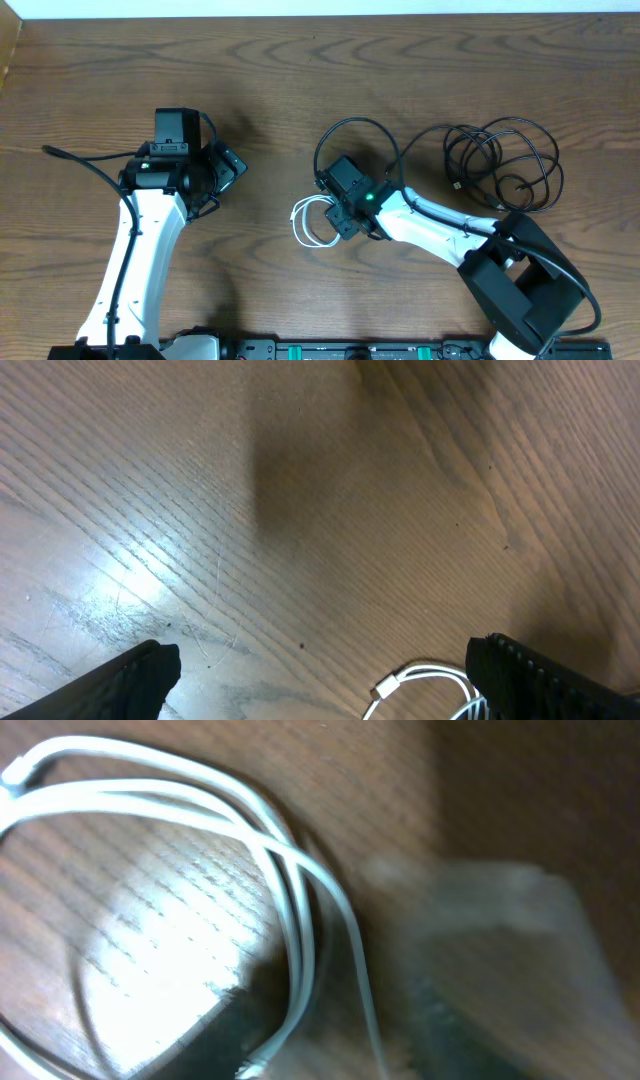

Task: Untangle cables

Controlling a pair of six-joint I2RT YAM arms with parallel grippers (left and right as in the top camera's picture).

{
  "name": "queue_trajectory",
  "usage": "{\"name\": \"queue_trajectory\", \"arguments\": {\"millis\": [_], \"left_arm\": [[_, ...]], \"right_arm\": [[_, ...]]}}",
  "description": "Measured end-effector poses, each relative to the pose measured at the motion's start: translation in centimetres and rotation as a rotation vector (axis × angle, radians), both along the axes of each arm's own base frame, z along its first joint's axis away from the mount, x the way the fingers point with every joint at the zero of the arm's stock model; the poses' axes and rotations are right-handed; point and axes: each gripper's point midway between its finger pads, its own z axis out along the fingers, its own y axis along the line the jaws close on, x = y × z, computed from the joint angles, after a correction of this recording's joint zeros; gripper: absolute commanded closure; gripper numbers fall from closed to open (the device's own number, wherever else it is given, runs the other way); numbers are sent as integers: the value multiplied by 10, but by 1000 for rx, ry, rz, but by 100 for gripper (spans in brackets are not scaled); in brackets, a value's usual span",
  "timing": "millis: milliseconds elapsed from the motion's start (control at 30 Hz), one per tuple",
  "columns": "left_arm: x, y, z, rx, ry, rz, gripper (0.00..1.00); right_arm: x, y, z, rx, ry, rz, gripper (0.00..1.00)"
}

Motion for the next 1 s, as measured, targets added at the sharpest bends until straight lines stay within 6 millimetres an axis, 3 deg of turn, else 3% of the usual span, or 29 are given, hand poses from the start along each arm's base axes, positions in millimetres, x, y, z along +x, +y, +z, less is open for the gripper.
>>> {"name": "queue_trajectory", "arguments": {"millis": [267,467,567,700,767,800,833,900,1000], "left_arm": [[0,0,0,0,0,0,2],[0,0,0,0,0,0,2],[0,0,0,0,0,0,2],[0,0,0,0,0,0,2],[0,0,0,0,0,0,2],[0,0,0,0,0,0,2],[0,0,0,0,0,0,2],[0,0,0,0,0,0,2],[0,0,0,0,0,0,2]], "right_arm": [[1,-5,0,-26,29,-12,99],[16,-54,20,-167,63,-143,99],[25,-78,50,-189,54,-197,99],[44,-115,116,-121,-49,-303,99],[58,-146,149,-70,-123,-400,99],[61,-155,157,-58,-139,-427,99],[67,-179,171,-39,-173,-495,99],[70,-207,182,-12,-185,-565,99],[65,-209,180,41,-135,-556,99]]}}
